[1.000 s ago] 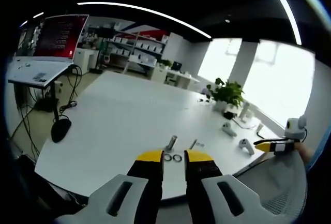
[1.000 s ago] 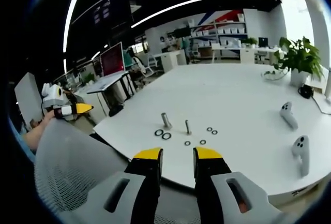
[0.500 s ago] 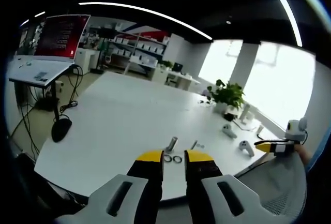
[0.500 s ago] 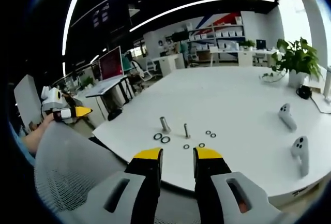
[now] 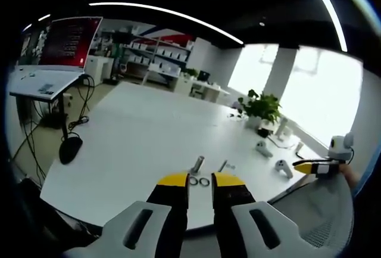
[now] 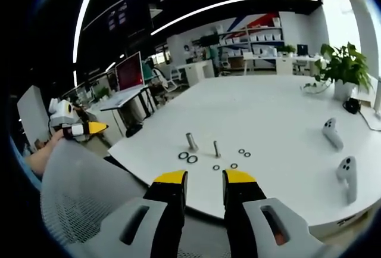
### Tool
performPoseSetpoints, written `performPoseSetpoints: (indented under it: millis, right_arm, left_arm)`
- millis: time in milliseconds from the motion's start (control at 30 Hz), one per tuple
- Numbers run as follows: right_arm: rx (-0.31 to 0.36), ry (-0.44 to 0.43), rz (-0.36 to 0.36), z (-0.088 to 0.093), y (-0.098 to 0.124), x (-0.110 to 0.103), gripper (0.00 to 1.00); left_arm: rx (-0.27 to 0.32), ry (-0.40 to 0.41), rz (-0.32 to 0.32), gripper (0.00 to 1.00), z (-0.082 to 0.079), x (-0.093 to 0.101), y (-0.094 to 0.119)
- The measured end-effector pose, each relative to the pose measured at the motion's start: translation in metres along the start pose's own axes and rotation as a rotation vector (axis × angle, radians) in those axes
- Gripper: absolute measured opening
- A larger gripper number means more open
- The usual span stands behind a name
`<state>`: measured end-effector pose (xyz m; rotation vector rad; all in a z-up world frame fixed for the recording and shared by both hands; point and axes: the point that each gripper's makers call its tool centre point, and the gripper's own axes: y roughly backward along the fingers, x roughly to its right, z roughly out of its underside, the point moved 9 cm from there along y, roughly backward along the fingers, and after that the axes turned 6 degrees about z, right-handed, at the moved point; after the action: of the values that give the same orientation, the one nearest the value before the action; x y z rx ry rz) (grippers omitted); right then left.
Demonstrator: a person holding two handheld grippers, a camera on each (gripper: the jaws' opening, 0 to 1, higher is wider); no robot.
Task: Place the washer onto the threaded stud by aligning its center hole with the stud, sliding it down to the base, and recovering from edge contact or off-axis alignment until the washer reaches the visible bottom stop.
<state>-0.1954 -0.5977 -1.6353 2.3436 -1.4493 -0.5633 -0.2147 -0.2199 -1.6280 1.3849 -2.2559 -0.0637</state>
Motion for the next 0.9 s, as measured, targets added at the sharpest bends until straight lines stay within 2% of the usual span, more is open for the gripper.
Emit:
performPoseSetpoints:
  millis: [200, 267, 367, 433, 500, 533, 567, 600, 633, 667, 700, 767, 800, 900]
  right_arm:
    - [0.000, 0.003, -0.003, 0.000, 0.000, 0.000, 0.26]
    - [0.018, -0.007, 0.009, -0.001, 0.000, 0.001, 0.26]
    - [-0.002, 0.003, 0.002, 0.000, 0.000, 0.000, 0.26]
    - [-0.041, 0.022, -0.027, 0.002, -0.001, -0.001, 0.26]
    - [-0.073, 0.015, -0.108, 0.004, -0.003, -0.002, 0.26]
    - [-0.025, -0.041, -0.150, 0.001, -0.002, 0.001, 0.26]
    - [0.025, -0.094, -0.150, -0.003, -0.002, 0.004, 0.26]
    - [0.053, -0.105, -0.147, -0.005, -0.002, 0.008, 0.26]
    - [0.033, -0.076, -0.143, -0.005, -0.003, 0.016, 0.26]
    - [-0.015, -0.034, -0.150, -0.004, -0.004, 0.019, 0.26]
    - [-0.041, 0.028, -0.142, -0.007, -0.007, 0.024, 0.26]
    - [-0.010, 0.074, -0.157, -0.014, -0.012, 0.028, 0.26]
    - [-0.018, 0.094, -0.183, -0.016, -0.015, 0.029, 0.26]
    - [-0.126, 0.207, -0.251, -0.021, -0.029, 0.038, 0.26]
  left_arm:
    - [-0.001, -0.001, -0.001, 0.12, 0.000, -0.001, 0.000]
    - [-0.001, -0.001, 0.000, 0.12, 0.000, -0.001, 0.000]
    - [-0.002, -0.002, 0.001, 0.12, 0.000, 0.000, 0.000]
    - [-0.005, -0.004, -0.002, 0.11, 0.000, 0.000, 0.000]
    - [-0.006, -0.005, -0.001, 0.11, 0.000, 0.001, 0.000]
    - [-0.007, -0.006, 0.000, 0.11, 0.000, 0.001, 0.000]
    - [-0.009, -0.008, 0.000, 0.11, 0.000, 0.001, 0.000]
    - [-0.014, -0.009, -0.002, 0.12, 0.001, 0.002, -0.001]
    - [-0.018, -0.012, -0.004, 0.14, 0.001, 0.002, -0.001]
    - [-0.019, -0.012, -0.004, 0.14, 0.001, 0.002, 0.000]
    - [-0.018, -0.011, -0.005, 0.15, 0.001, 0.002, 0.000]
    - [-0.017, -0.010, -0.006, 0.15, 0.001, 0.003, 0.000]
    - [-0.014, -0.010, -0.007, 0.15, 0.001, 0.003, 0.000]
    - [-0.006, -0.007, -0.010, 0.15, 0.000, 0.003, 0.000]
